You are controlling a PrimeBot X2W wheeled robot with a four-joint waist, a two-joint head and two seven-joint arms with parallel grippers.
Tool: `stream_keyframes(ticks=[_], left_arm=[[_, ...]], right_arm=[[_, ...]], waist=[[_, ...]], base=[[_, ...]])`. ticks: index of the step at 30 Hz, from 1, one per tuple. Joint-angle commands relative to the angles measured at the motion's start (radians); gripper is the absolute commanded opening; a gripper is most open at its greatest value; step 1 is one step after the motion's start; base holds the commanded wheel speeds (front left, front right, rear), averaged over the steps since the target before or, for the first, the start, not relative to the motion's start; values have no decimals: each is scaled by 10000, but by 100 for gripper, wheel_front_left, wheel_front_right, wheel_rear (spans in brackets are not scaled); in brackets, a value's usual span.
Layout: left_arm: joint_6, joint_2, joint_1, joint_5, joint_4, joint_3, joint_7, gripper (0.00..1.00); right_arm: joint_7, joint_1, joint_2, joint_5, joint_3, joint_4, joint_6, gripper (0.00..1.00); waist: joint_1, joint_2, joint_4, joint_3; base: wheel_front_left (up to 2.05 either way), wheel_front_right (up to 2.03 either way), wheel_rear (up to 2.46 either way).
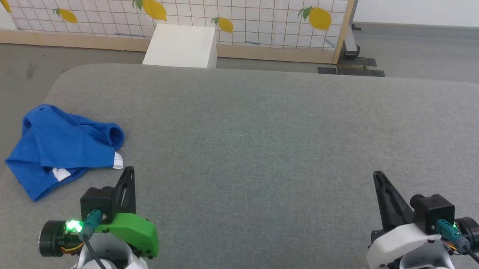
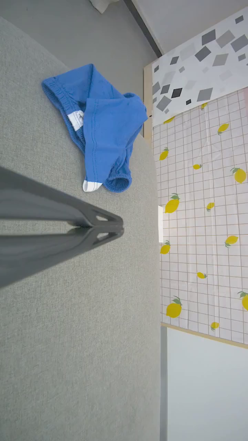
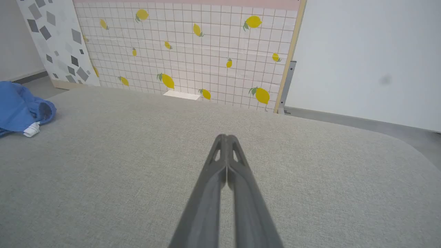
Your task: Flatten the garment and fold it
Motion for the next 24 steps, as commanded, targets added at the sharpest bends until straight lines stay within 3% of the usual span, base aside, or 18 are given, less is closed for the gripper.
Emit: stream_keyframes(ticks=[1,24], left_arm=[[-9,-51,116,129,24,22,14,0],[-9,-51,116,129,24,22,14,0]], right_arm=[[-1,-157,32,-64,14,16,-15,0],[-1,-157,32,-64,14,16,-15,0]], waist=[[0,0,0,0],[0,0,0,0]], base=[[0,0,0],[0,0,0]])
